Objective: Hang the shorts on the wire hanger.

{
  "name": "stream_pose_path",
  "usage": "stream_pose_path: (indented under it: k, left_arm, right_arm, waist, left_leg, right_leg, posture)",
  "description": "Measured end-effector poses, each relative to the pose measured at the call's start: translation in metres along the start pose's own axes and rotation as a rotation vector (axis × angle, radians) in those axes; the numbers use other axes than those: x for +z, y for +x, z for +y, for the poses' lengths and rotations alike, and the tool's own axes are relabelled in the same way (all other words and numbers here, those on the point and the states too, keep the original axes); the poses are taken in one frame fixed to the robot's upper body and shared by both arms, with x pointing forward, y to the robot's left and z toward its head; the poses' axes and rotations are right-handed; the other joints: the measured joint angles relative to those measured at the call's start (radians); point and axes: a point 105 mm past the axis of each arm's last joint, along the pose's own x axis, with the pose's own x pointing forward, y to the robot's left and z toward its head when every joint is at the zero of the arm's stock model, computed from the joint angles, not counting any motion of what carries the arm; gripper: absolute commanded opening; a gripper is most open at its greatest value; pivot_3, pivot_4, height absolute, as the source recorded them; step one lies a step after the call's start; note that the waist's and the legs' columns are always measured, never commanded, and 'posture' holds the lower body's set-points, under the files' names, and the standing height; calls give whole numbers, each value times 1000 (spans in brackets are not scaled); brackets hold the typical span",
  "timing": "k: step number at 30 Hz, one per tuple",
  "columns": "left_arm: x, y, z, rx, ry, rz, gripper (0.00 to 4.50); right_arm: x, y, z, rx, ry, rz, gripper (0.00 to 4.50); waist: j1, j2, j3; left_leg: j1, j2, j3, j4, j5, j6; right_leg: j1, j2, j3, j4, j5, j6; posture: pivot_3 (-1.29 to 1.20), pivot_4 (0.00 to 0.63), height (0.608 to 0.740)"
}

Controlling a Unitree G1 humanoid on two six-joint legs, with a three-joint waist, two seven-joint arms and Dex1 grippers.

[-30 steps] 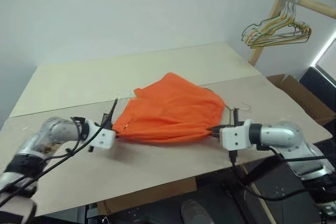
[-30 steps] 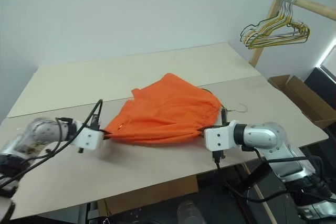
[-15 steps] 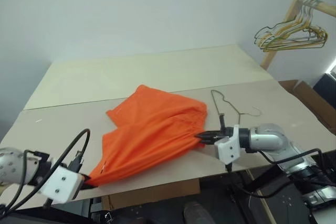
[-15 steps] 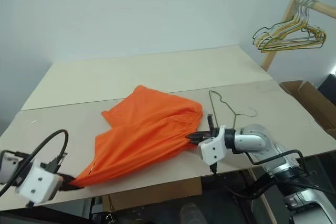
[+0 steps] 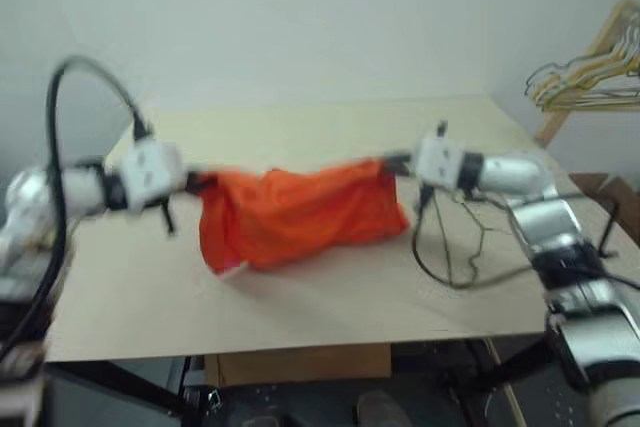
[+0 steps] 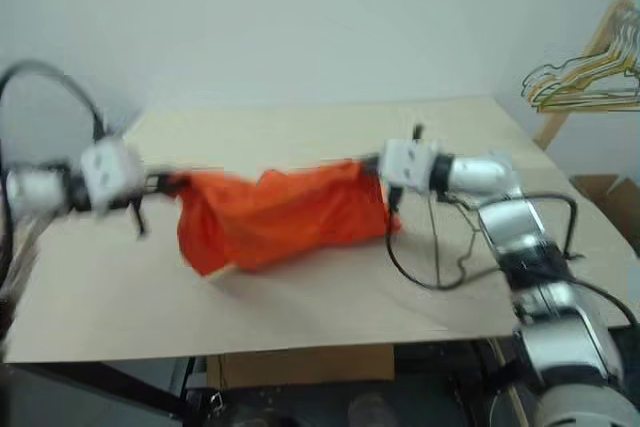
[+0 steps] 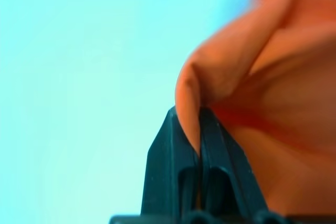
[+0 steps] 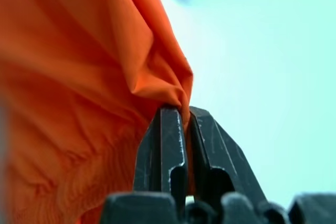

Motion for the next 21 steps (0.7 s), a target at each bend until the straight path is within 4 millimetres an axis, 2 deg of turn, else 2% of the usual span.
stream_pose_path:
  k: [1, 2, 3, 6, 8, 10, 12, 14, 16, 19, 21]
  left_arm:
    - [7, 20, 40, 196, 13, 52, 33]
    - [19, 26, 61, 304, 49, 57, 33]
    - [39, 32, 88, 466, 96, 66, 33]
    - [83, 32, 120, 722, 199, 11, 33]
    - [103, 29, 128, 821, 274, -39, 33]
    - [114, 28, 129, 843, 308, -93, 33]
    - [117, 30, 124, 810, 324, -131, 33]
    - [112, 36, 110, 726, 359, -164, 33]
    - [90, 44, 83, 578, 394, -181, 33]
    - [50, 52, 35, 335, 370, -185, 33]
    - [12, 40, -10, 97, 345, -191, 33]
  right_arm:
    - [3, 18, -31, -174, 18, 57, 0]
    - [11, 25, -48, -270, 13, 63, 0]
    - [22, 28, -73, -434, 30, 51, 0]
    - [51, 24, -106, -692, 57, -58, 0]
    - [62, 15, -118, -802, 71, -138, 0]
    - [62, 10, -118, -829, 72, -181, 0]
    - [50, 7, -109, -799, 53, -184, 0]
    - [23, 4, -86, -710, 7, -141, 0]
    - [-15, -1, -47, -558, -63, -65, 0]
    - [-52, -13, 1, -339, -170, 10, 0]
    - [-77, -32, 40, -136, -241, 42, 0]
  waist:
    - [-9, -1, 0]
    - [-18, -2, -1]
    - [-28, -3, -1]
    - [-55, -4, -2]
    - [-77, -4, -2]
    - [-97, -4, -2]
    - [-107, -4, -2]
    - [-116, -3, -2]
    - [-121, -3, -2]
    - [-128, -3, -2]
    - [-143, -3, -2]
  left_leg:
    - [-6, 0, -2, 2, 3, -6]
    - [-10, -1, -2, -1, 6, -10]
    - [-14, -2, -2, -3, 6, -10]
    - [-20, -5, 0, -10, 5, -6]
    - [-27, -7, 1, -11, 4, -4]
    - [-28, -9, 1, -11, 2, -1]
    - [-28, -13, 2, -10, 1, 1]
    - [-28, -16, 2, -6, 1, 3]
    - [-28, -21, 4, -3, 4, 8]
    - [-29, -25, 6, -4, 7, 14]
    - [-27, -26, 6, -4, 8, 15]
  right_leg:
    - [-7, -1, -1, 2, 1, -1]
    - [-12, -2, -1, 1, 1, 0]
    - [-17, -6, -1, 7, 1, 1]
    - [-31, -14, 1, 19, 1, 5]
    - [-37, -15, 5, 19, 0, 8]
    - [-38, -16, 6, 19, -1, 9]
    - [-37, -17, 6, 18, -2, 10]
    - [-33, -19, 6, 17, -2, 12]
    - [-31, -24, 6, 16, -3, 17]
    - [-32, -29, 7, 14, -3, 18]
    - [-31, -30, 7, 14, -3, 18]
  posture:
    - [-194, 0, 740]
    - [-193, 0, 740]
    - [-193, 0, 740]
    - [-204, 0, 740]
    - [-204, 0, 740]
    - [-204, 0, 740]
    - [-213, 0, 740]
    - [-214, 0, 740]
    - [-219, 0, 740]
    - [-228, 0, 740]
    - [-229, 0, 740]
